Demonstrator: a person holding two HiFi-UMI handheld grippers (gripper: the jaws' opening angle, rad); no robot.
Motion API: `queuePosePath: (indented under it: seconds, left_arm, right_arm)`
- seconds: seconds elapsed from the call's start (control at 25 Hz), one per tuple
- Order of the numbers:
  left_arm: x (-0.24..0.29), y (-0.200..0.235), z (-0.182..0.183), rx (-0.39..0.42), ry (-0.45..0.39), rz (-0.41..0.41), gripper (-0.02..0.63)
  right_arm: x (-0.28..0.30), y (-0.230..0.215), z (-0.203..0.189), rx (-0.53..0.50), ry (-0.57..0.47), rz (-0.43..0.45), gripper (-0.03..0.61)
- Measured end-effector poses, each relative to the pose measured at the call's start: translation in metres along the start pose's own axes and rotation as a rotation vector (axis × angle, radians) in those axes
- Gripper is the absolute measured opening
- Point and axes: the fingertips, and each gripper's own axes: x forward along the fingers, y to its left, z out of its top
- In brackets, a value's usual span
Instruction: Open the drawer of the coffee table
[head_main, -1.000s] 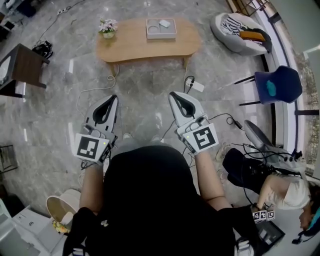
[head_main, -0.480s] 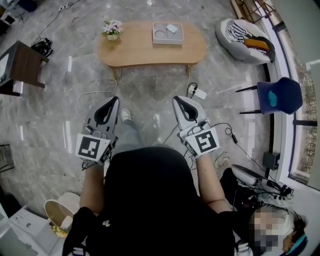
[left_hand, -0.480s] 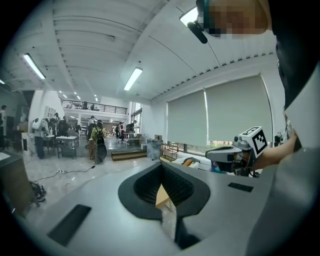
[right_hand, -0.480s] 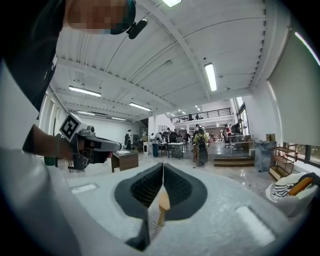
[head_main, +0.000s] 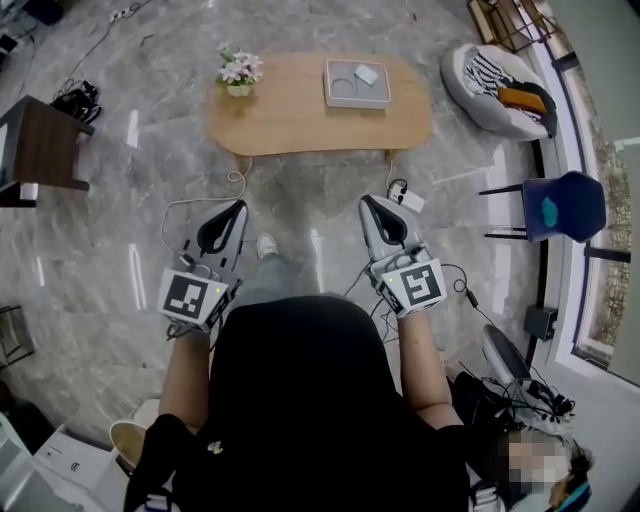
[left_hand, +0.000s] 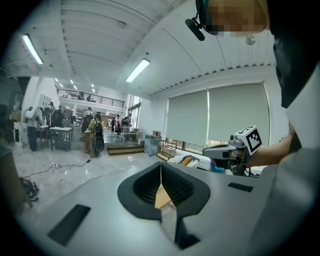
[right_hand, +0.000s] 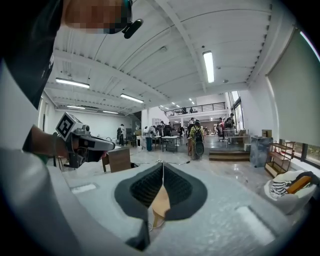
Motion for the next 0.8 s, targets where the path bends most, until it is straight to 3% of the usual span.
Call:
queuePosePath:
  seconds: [0.4,0.64,0.8]
  left_arm:
    - [0.032,0.136,-0.005,-0.029,0.037,-0.013,0.011]
    - [0.047,0.183,-0.041,-0.043,0.101,0.009,0.011]
    - [0.061,0.196,-0.063,-0.095,0.118,0.025,0.011]
  right_arm:
    - [0.125,0.006,-0.003,0.013,0.068,-0.019,0.002]
    - [0.176,0.012,-0.019,0.014,0.116,0.014,0.002]
    - [0.200,0.011,-0.038,0.020,0.146,0.054,0.002]
